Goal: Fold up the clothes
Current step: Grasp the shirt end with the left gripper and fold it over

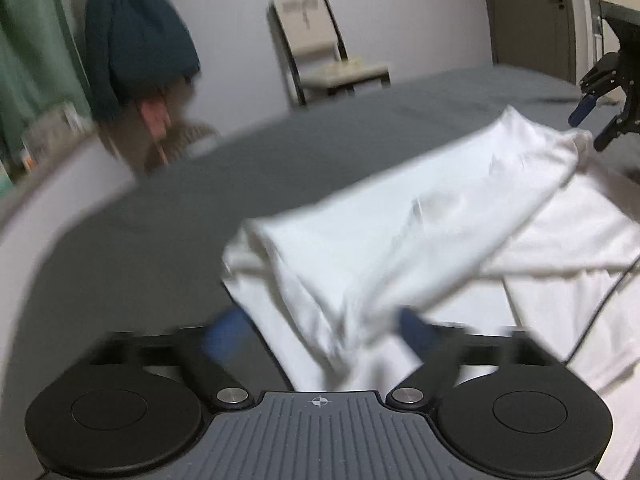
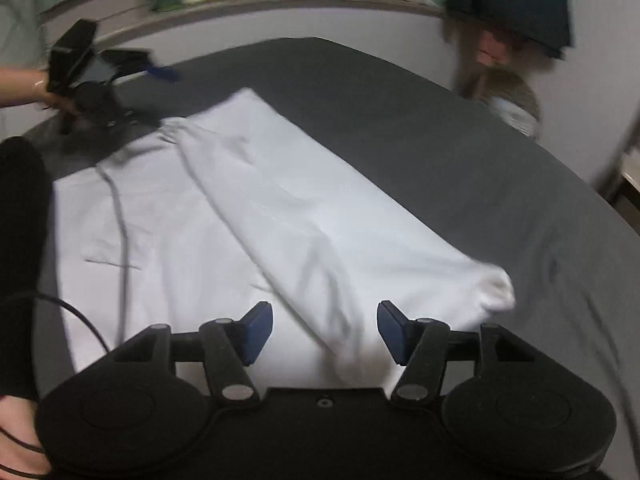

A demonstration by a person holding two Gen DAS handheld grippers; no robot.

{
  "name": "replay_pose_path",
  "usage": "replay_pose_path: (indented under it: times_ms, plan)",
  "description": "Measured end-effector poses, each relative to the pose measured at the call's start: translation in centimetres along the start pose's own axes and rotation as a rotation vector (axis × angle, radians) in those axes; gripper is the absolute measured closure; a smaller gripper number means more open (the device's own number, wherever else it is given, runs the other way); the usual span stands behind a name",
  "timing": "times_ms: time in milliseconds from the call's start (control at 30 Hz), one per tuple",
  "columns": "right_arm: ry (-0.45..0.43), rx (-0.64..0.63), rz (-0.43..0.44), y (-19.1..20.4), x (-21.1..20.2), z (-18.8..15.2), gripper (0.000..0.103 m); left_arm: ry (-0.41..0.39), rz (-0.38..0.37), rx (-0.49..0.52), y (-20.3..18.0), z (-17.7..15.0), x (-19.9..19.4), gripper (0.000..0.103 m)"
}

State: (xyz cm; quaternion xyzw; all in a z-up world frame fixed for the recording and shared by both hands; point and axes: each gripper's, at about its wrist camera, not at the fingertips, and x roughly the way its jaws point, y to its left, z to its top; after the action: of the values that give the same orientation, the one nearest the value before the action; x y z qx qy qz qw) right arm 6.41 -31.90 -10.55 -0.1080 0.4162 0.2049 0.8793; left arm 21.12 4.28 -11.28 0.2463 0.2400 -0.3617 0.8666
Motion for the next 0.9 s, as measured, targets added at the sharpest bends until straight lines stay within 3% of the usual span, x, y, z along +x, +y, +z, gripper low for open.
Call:
replay_pose_path:
  times_ms: [67, 133, 233, 300, 333, 367, 400, 433, 500, 533, 633, 733, 767, 867, 900]
  plan:
    - [-0.009, 0.015, 0.016, -0.1, 0.9, 1.4, 0.046, -0.055, -0.014, 0.045, -0.3, 1.2, -1.0, 0.007]
    - [0.001, 0.065, 0.024, -0.4, 2.8, 2.7, 0.046, -0.060, -0.083, 0.061, -0.4, 2.8, -0.1, 0.007]
    - [0.082, 0.167, 0.080, -2.0, 6.1, 3.6, 0.048, -0.022, -0.166, 0.063, -0.8, 4.7, 2.5, 0.008]
    - [0.119, 0.216, 0.117, -3.0, 7.7, 3.4, 0.072, 0.025, -0.231, 0.045, -0.8, 5.3, 4.4, 0.011]
    - [0.111, 0.235, 0.143, -3.3, 7.7, 3.2, 0.080, 0.067, -0.258, 0.044, -1.1, 5.1, 5.3, 0.029]
    - [0.104, 0.254, 0.169, -3.6, 7.8, 3.0, 0.095, 0.105, -0.284, 0.045, -1.3, 4.9, 6.1, 0.051]
    - [0.094, 0.268, 0.192, -3.8, 7.7, 2.9, 0.097, 0.122, -0.307, 0.055, -1.4, 4.7, 6.4, 0.062]
    - [0.074, 0.260, 0.209, -3.6, 7.1, 2.7, 0.097, 0.138, -0.329, 0.065, -1.5, 4.5, 6.7, 0.076]
    - [0.033, 0.209, 0.250, -2.7, 5.5, 2.4, 0.097, 0.133, -0.359, 0.079, -1.5, 4.3, 6.4, 0.086]
    - [0.023, 0.181, 0.275, -2.1, 4.7, 2.3, 0.097, 0.116, -0.369, 0.083, -1.3, 4.1, 5.9, 0.097]
    - [0.041, 0.131, 0.349, -0.4, 2.9, 1.2, 0.097, 0.082, -0.422, 0.095, -0.5, 2.9, 3.4, 0.099]
    - [0.097, 0.065, 0.345, 1.5, 2.7, -0.1, 0.096, 0.104, -0.480, 0.119, -0.6, 1.2, 1.1, 0.099]
    - [0.124, 0.051, 0.332, 2.0, 3.0, -0.4, 0.091, 0.121, -0.496, 0.134, -0.9, 0.5, 0.4, 0.099]
    - [0.171, 0.014, 0.284, 2.7, 3.0, -1.1, 0.061, 0.182, -0.517, 0.153, -1.5, -0.7, -0.2, 0.098]
    - [0.160, 0.009, 0.273, 2.6, 2.6, -1.2, 0.059, 0.203, -0.523, 0.136, -1.2, -0.8, -0.1, 0.098]
